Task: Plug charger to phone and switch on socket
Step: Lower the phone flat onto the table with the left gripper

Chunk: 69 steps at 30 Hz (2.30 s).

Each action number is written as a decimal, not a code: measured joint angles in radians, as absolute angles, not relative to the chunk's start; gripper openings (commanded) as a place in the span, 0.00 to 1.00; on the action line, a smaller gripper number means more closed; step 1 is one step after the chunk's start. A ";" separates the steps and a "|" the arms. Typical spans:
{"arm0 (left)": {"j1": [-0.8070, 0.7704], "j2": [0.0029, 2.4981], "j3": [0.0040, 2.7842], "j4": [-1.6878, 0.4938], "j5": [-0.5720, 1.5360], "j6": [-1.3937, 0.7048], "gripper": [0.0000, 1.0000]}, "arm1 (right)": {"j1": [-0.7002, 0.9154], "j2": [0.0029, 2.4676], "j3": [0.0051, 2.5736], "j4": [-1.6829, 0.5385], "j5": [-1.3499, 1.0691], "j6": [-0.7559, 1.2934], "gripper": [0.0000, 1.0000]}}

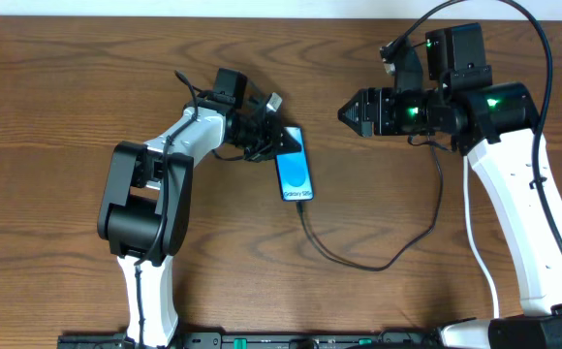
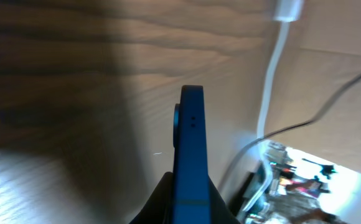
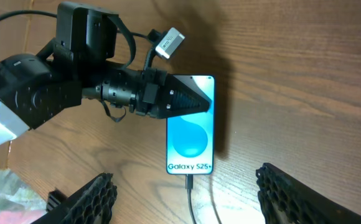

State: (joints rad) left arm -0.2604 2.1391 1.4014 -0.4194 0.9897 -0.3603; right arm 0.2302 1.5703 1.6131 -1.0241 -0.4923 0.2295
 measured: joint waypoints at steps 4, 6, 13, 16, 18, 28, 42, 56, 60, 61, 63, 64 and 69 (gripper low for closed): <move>-0.260 2.139 1.401 -0.450 0.904 -0.286 0.07 | 0.230 1.570 1.613 -1.030 -0.492 0.229 0.71; -0.260 2.139 1.401 -0.451 0.869 -0.263 0.07 | 0.231 1.570 1.613 -1.031 -0.492 0.229 0.70; -0.263 2.139 1.401 -0.452 0.805 -0.235 0.07 | 0.230 1.570 1.613 -1.034 -0.486 0.229 0.70; -0.264 2.139 1.402 -0.451 0.801 -0.235 0.09 | 0.230 1.570 1.613 -1.034 -0.478 0.229 0.71; -0.264 2.139 1.402 -0.451 0.796 -0.235 0.13 | 0.230 1.570 1.613 -1.036 -0.476 0.229 0.71; -0.265 2.139 1.402 -0.448 0.748 -0.227 0.17 | 0.231 1.570 1.613 -1.037 -0.460 0.229 0.71; -0.265 2.139 1.402 -0.465 0.673 -0.212 0.29 | 0.231 1.570 1.613 -1.051 -0.453 0.229 0.71; -0.266 2.130 1.415 -0.496 0.595 -0.208 0.40 | 0.231 1.570 1.613 -1.056 -0.451 0.226 0.72; -0.266 2.125 1.420 -0.505 0.556 -0.208 0.41 | 0.230 1.570 1.613 -1.057 -0.451 0.226 0.72; -0.266 2.124 1.421 -0.506 0.546 -0.209 0.41 | 0.230 1.570 1.613 -1.057 -0.451 0.225 0.72; -0.266 2.122 1.422 -0.508 0.533 -0.208 0.41 | 0.231 1.570 1.613 -1.057 -0.451 0.225 0.72; -0.266 2.121 1.422 -0.509 0.524 -0.208 0.41 | 0.230 1.570 1.613 -1.058 -0.451 0.225 0.72; -0.266 2.116 1.423 -0.513 0.491 -0.208 0.42 | 0.230 1.570 1.613 -1.059 -0.451 0.224 0.72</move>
State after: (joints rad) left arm -0.2661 2.1162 1.4231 -0.5129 0.4911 -0.2085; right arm 0.2302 1.5703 1.6131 -1.0592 -0.4511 0.2245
